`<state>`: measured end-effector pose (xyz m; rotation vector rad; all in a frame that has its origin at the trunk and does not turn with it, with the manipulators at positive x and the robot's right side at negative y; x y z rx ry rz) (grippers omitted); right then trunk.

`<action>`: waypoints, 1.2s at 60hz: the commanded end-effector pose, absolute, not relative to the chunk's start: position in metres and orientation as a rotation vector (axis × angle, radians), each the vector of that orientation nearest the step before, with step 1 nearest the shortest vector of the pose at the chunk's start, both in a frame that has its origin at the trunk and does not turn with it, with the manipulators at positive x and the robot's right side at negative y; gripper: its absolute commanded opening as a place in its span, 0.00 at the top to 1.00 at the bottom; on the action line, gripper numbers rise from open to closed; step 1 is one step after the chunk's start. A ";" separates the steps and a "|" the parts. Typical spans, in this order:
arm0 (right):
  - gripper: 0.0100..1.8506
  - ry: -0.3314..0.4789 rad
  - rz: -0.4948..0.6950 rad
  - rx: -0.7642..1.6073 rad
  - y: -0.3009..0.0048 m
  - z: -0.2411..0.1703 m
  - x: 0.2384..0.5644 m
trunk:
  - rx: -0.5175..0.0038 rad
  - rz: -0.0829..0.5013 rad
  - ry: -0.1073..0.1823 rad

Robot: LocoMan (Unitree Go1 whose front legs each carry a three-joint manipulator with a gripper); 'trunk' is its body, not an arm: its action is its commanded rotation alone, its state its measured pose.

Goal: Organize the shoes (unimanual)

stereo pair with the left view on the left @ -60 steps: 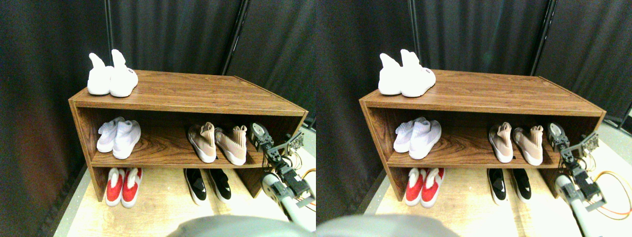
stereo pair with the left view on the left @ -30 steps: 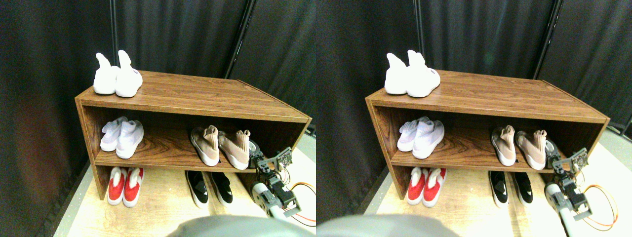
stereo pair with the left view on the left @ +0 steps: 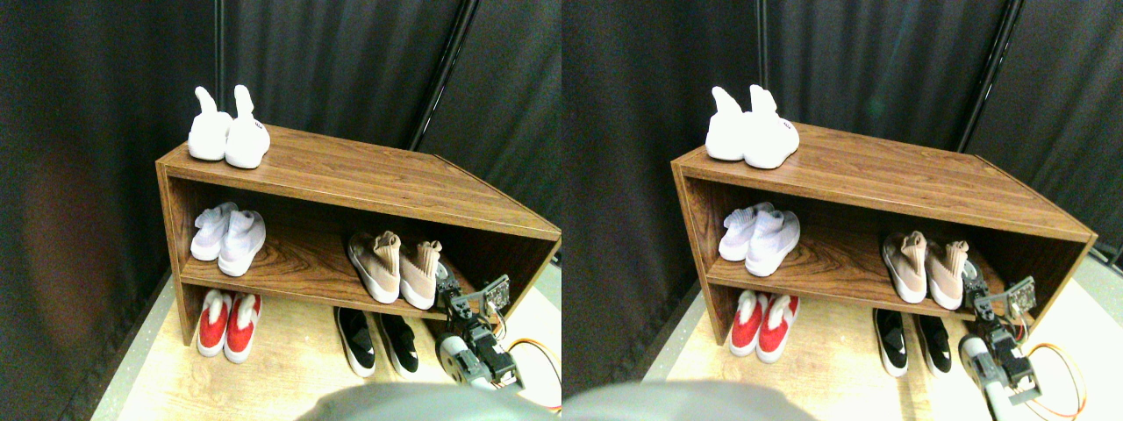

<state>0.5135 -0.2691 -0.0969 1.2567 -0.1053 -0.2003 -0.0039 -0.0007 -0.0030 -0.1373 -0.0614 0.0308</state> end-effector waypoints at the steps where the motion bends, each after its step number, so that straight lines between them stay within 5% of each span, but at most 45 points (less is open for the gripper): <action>1: 0.97 -0.102 -0.166 1.232 -0.266 -0.094 0.514 | -0.143 0.047 -0.040; 51: 0.97 -0.096 -0.180 1.239 -0.254 -0.098 0.508 | -0.130 0.031 -0.036; 72: 0.97 -0.181 -0.216 1.184 -0.276 -0.089 0.509 | -0.113 0.010 -0.042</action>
